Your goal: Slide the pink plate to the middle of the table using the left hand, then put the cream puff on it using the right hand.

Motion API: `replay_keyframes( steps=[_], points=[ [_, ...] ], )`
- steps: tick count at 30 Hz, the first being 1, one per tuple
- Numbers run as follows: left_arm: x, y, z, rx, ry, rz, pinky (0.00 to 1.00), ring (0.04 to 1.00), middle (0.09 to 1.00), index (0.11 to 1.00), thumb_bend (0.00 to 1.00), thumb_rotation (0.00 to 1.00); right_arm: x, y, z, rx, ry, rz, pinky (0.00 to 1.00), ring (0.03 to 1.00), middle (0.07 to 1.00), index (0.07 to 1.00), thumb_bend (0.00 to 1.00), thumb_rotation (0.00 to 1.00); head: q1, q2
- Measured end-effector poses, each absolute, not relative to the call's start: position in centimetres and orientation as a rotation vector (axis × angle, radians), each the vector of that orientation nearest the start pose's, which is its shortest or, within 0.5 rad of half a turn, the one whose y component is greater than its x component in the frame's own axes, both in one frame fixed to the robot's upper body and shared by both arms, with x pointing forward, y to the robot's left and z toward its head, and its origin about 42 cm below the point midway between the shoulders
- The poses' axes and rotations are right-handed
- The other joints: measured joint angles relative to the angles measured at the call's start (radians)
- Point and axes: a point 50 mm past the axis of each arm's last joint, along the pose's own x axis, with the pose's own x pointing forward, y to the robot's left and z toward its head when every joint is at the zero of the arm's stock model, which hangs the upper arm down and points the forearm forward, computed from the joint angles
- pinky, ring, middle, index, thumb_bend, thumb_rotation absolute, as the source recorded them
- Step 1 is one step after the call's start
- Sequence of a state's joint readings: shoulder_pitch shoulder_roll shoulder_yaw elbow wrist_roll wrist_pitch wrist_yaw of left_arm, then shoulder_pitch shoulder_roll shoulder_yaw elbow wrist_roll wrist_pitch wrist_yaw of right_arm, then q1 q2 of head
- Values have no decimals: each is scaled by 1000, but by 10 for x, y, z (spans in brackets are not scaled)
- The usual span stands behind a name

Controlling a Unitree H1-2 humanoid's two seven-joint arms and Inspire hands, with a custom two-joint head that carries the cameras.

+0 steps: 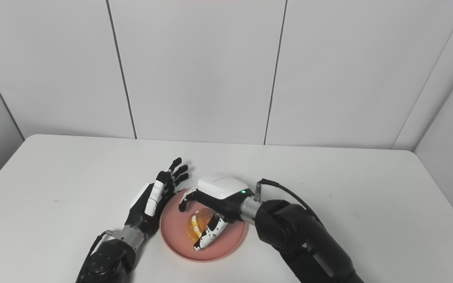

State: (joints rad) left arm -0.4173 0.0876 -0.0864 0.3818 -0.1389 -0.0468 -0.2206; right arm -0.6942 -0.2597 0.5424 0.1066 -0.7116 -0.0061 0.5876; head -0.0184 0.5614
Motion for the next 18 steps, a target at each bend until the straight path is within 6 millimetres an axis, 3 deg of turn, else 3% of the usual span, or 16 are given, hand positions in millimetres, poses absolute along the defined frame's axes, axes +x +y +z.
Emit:
replay_keyframes(
  steps=[6,14,18],
  points=[
    [411,178,133,6,-61,-373,778,937,945,1000,944,989,420,-98,244,-1369,-347,898,1000,953,893,768,1000,441,-2,2],
    [411,179,133,6,-61,-374,813,955,992,1000,944,993,419,-99,246,-1369,-341,908,980,937,880,757,1000,414,-5,2],
    [411,179,133,6,-62,-374,804,944,964,1000,947,992,418,-101,248,-1348,-346,903,972,929,877,746,1000,426,-5,2]
  ],
)
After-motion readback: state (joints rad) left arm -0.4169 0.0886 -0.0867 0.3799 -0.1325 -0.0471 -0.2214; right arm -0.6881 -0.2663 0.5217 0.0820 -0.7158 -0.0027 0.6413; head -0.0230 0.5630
